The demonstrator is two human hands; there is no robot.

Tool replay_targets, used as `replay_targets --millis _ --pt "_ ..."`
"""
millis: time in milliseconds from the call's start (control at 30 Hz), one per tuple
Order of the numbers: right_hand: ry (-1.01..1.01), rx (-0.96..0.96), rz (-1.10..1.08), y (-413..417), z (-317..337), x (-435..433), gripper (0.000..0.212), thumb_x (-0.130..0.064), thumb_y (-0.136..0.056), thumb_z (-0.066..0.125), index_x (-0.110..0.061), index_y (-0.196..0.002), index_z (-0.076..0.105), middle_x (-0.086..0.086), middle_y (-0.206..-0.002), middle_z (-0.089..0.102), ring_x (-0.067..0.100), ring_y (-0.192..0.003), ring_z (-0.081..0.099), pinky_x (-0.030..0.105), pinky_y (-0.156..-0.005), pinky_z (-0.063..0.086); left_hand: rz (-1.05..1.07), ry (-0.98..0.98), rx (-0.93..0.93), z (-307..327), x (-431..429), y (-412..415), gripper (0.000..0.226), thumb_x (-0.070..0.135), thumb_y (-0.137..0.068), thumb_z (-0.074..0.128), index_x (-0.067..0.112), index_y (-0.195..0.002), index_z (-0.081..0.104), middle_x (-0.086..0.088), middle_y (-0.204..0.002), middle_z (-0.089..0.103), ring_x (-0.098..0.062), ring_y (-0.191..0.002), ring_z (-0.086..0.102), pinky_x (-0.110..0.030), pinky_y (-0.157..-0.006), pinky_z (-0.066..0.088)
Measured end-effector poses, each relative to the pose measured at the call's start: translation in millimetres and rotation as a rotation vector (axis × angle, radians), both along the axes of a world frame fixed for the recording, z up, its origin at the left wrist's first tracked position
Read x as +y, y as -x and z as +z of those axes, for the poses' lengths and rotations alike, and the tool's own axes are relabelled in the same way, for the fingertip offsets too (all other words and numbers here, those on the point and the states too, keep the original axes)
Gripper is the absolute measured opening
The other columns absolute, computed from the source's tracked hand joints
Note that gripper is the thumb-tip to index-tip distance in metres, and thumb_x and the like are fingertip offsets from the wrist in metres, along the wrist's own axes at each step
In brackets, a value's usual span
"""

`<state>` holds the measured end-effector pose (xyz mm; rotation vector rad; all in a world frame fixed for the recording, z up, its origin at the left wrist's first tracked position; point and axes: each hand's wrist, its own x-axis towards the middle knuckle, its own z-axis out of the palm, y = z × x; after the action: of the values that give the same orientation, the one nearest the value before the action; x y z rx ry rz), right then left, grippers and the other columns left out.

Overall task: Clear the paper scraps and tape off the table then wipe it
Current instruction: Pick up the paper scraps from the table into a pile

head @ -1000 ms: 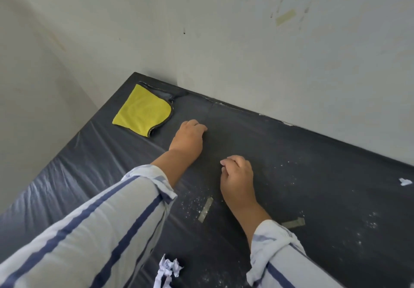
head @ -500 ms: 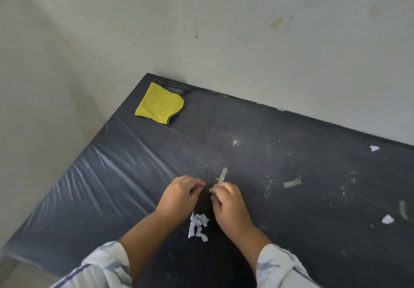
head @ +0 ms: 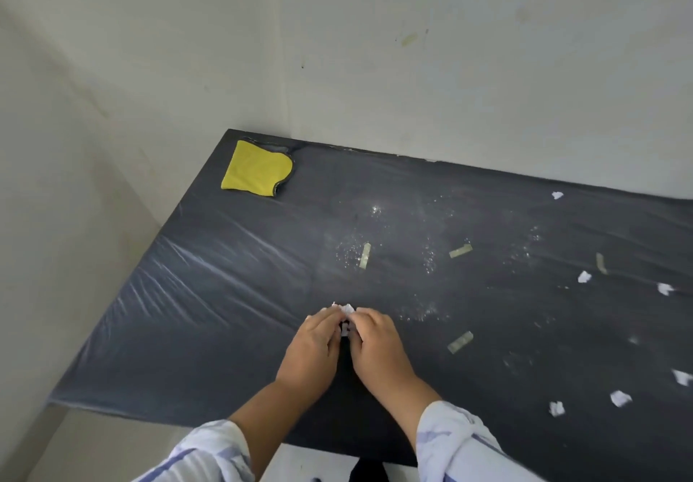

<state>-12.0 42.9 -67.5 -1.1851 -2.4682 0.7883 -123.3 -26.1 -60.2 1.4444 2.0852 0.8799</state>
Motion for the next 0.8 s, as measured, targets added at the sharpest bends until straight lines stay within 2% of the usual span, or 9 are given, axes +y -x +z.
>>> replay_targets --millis 100,167,333,500,567,667,733,800 --pt "0.062 -0.011 -0.035 -8.8 7.3 -4.0 0.037 -0.017 -0.096 0.042 -0.013 -0.133 0.045 0.004 -0.137 0.046 0.019 -0.129 0.037 0.026 -0.107 0.029 0.028 0.037 -0.007 3.3 -4.9 -5.0 0.044 0.013 -0.098 0.04 0.02 -0.142 0.036 0.003 -0.148 0.038 -0.011 -0.14 0.026 -0.019 -0.111 0.01" --pt "0.075 -0.034 -0.078 -19.6 11.1 -6.3 0.039 -0.017 -0.097 0.041 -0.012 -0.135 0.041 0.004 -0.141 0.042 0.019 -0.132 0.034 0.026 -0.108 0.027 0.056 0.052 0.04 3.7 -6.7 -8.4 0.046 0.014 -0.098 0.041 0.017 -0.143 0.034 -0.001 -0.151 0.032 -0.016 -0.143 0.017 -0.023 -0.114 0.007" --pt "-0.029 -0.096 -0.174 -58.2 11.8 -10.5 0.039 -0.02 -0.095 0.045 -0.014 -0.134 0.045 0.002 -0.138 0.046 0.019 -0.129 0.039 0.031 -0.108 0.028 0.009 0.013 0.233 0.5 -2.7 -28.0 0.041 0.011 -0.093 0.044 0.016 -0.134 0.044 -0.006 -0.155 0.022 -0.02 -0.146 0.002 -0.031 -0.116 -0.007" --pt "-0.08 -0.172 -0.271 -109.0 8.7 -13.8 0.039 -0.021 -0.092 0.051 -0.017 -0.131 0.049 0.003 -0.14 0.045 0.021 -0.133 0.036 0.037 -0.11 0.026 -0.188 -0.043 0.332 -3.2 8.1 -80.6 0.042 0.013 -0.092 0.046 0.018 -0.134 0.047 -0.002 -0.154 0.027 -0.016 -0.144 0.0 -0.034 -0.117 -0.007" --pt "-0.101 -0.191 -0.321 -133.2 4.9 -13.3 0.036 -0.017 -0.086 0.058 -0.015 -0.122 0.057 0.006 -0.131 0.054 0.026 -0.126 0.046 0.042 -0.105 0.033 -0.314 -0.024 0.304 -5.2 14.2 -111.6 0.046 0.023 -0.093 0.032 0.02 -0.136 0.046 0.001 -0.153 0.028 -0.012 -0.143 -0.001 -0.03 -0.117 -0.009" --pt "-0.121 -0.201 -0.405 -175.5 -0.1 -10.8 0.03 -0.016 -0.083 0.059 -0.014 -0.112 0.064 0.008 -0.123 0.061 0.028 -0.118 0.054 0.044 -0.099 0.041 -0.498 0.072 0.289 -11.0 21.0 -162.0 0.078 0.043 -0.078 -0.005 0.025 -0.147 0.025 0.007 -0.157 0.013 -0.005 -0.14 -0.013 -0.024 -0.113 -0.016" --pt "-0.12 -0.194 -0.454 -204.9 -0.5 -8.9 0.028 -0.015 -0.083 0.061 -0.014 -0.111 0.065 0.008 -0.122 0.062 0.027 -0.117 0.055 0.043 -0.099 0.041 -0.553 0.138 0.301 -15.9 25.3 -193.7 0.083 0.048 -0.074 -0.013 0.026 -0.149 0.013 0.008 -0.159 0.003 -0.003 -0.138 -0.019 -0.024 -0.111 -0.017" --pt "-0.126 -0.201 -0.492 -232.7 -0.7 -7.6 0.028 -0.013 -0.081 0.066 -0.014 -0.109 0.066 0.007 -0.12 0.063 0.026 -0.115 0.056 0.042 -0.097 0.043 -0.577 0.18 0.347 -18.9 29.4 -222.1 0.085 0.049 -0.072 -0.017 0.026 -0.15 0.009 0.008 -0.159 -0.002 -0.007 -0.14 -0.019 -0.027 -0.111 -0.019"
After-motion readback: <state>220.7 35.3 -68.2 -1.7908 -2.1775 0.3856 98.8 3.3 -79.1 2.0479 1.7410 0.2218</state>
